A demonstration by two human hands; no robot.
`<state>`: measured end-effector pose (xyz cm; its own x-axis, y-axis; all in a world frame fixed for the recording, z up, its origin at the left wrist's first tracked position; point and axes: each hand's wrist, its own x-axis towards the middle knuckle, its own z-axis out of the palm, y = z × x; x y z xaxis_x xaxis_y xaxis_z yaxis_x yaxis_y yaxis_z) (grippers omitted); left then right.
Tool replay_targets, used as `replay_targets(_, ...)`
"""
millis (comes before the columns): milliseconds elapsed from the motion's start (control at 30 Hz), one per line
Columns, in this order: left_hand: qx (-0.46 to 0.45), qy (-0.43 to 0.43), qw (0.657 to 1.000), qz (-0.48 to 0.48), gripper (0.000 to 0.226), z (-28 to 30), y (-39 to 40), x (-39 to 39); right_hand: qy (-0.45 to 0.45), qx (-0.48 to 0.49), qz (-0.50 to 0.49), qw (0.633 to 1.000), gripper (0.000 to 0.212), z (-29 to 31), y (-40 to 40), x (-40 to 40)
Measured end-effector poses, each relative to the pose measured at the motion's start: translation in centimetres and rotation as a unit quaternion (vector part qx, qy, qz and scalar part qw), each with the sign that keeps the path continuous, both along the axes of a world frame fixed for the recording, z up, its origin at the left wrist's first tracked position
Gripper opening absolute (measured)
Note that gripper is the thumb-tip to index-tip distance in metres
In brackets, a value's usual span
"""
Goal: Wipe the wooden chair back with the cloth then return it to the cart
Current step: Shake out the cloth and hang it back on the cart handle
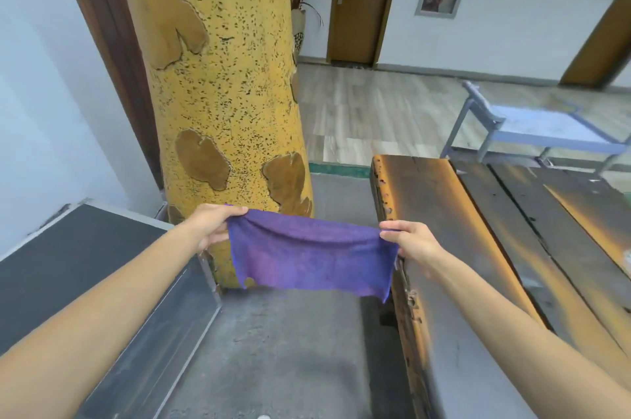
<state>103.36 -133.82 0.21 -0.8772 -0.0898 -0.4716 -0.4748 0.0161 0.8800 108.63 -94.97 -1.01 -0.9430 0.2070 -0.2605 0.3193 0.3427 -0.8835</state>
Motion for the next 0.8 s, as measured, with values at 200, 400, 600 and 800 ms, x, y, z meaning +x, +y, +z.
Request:
replay_targets(200, -0.069, 0.057, 0.994, -0.062, 0.022, 0.9, 3.7, -10.9, 0.029, 0.108, 0.015, 0.994, 0.048, 1.7, 4.2, -6.8)
replay_targets(400, -0.132, 0.102, 0.977, -0.132, 0.041, 2.7, 11.9, -22.7, 0.028, 0.238, -0.064, 0.969, 0.03, 1.6, 10.4, -13.0)
replay_targets(600, -0.198, 0.107, 0.929, -0.295, 0.04, 1.2, 19.5, -33.2, -0.003, 0.321, -0.088, 0.943, 0.009, -0.5, 17.4, -18.1)
replay_targets(800, -0.361, 0.235, 0.833, -0.347, 0.019, -0.5, 29.3, -46.5, -0.023, 0.356, -0.089, 0.93, 0.007, -1.6, 28.6, -28.8)
